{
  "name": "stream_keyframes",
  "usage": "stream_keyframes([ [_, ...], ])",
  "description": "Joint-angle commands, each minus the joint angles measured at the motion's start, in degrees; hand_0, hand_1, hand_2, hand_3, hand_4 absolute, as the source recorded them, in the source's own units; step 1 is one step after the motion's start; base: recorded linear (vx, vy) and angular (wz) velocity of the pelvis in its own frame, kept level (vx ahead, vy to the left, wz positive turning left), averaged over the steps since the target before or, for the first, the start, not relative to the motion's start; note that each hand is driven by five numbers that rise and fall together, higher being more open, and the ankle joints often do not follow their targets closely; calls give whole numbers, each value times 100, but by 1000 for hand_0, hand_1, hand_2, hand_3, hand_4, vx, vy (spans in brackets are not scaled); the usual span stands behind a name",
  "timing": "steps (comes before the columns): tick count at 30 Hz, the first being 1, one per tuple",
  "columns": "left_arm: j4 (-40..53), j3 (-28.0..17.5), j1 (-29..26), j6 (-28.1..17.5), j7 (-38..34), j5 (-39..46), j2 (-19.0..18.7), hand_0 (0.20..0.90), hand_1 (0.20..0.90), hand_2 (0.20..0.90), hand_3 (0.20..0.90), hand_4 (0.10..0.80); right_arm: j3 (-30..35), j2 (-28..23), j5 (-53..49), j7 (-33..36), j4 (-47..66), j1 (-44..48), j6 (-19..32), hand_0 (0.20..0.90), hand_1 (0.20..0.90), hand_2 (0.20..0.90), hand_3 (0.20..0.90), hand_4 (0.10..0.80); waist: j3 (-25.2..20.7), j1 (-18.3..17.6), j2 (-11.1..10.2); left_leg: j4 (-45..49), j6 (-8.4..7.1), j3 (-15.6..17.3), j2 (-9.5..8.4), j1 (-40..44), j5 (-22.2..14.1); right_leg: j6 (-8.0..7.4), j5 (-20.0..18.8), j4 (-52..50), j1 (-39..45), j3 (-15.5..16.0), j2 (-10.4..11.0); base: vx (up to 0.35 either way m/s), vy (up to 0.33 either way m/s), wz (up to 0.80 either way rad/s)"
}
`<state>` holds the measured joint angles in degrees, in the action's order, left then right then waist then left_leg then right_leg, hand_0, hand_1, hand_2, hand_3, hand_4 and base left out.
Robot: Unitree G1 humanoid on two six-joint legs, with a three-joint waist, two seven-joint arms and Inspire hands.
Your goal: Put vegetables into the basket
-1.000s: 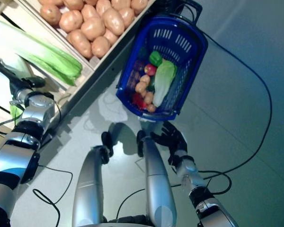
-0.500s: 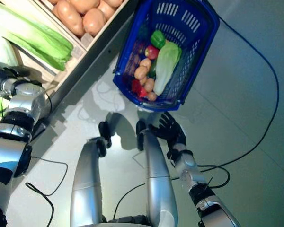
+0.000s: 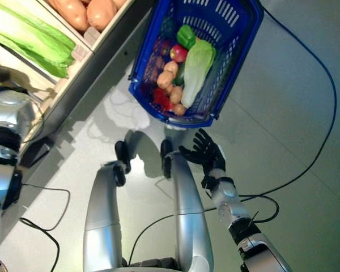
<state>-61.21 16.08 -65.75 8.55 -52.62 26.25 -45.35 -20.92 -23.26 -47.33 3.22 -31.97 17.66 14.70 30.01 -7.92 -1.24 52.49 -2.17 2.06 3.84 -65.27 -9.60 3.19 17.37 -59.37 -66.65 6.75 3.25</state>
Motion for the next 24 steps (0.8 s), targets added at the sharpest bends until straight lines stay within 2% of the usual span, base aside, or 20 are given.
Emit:
stream_keyframes([
  [1, 336, 289, -585, -208, 293, -62, -400, 300, 300, 300, 300, 400, 110, -112, 242, -73, 681, -365, 574, 900, 900, 900, 900, 800, -22, -92, 13, -154, 598, 622, -278, 717, -522, 51, -313, 588, 670, -334, -170, 1, -14, 7],
  [4, 408, 310, -617, -133, 302, -84, -414, 300, 300, 300, 300, 400, 139, -108, 207, -118, 677, -416, 568, 900, 900, 900, 900, 800, -22, -89, 8, -185, 599, 665, -241, 985, -572, 34, -282, 658, 931, -310, -162, 6, -28, 5],
  [8, 388, 256, -545, -336, 524, 341, -420, 300, 300, 300, 300, 400, 187, -121, 139, -158, 682, -450, 572, 900, 900, 900, 900, 800, -22, -129, 6, -289, 574, 740, -198, 1432, -630, 41, -220, 771, 1348, -286, -143, 5, -6, -3],
  [16, 575, -294, -52, -865, 1117, 1111, -283, 300, 300, 300, 300, 400, 234, 84, 210, -119, 742, -587, 457, 900, 900, 900, 900, 800, -25, -142, 24, -858, 504, 838, -205, 2826, -655, -3, -169, 1332, 2733, -255, -54, 30, -31, -6],
  [20, 631, -478, 386, -882, 1694, 1560, -220, 300, 300, 300, 300, 400, 216, 193, 120, -148, 685, -693, 376, 900, 900, 900, 900, 800, -274, -80, 57, -1248, 511, 786, -302, 3476, -594, -10, -152, 1645, 3355, -181, 79, 48, -37, 1],
  [24, 898, -745, 1151, -977, 2560, 1910, -193, 300, 300, 300, 300, 400, 277, 309, 201, -210, 841, -931, 444, 900, 900, 900, 900, 800, -626, -1, 138, -1745, 522, 693, -421, 4241, -518, -37, -151, 2100, 4137, -86, 216, 69, -57, 6],
])
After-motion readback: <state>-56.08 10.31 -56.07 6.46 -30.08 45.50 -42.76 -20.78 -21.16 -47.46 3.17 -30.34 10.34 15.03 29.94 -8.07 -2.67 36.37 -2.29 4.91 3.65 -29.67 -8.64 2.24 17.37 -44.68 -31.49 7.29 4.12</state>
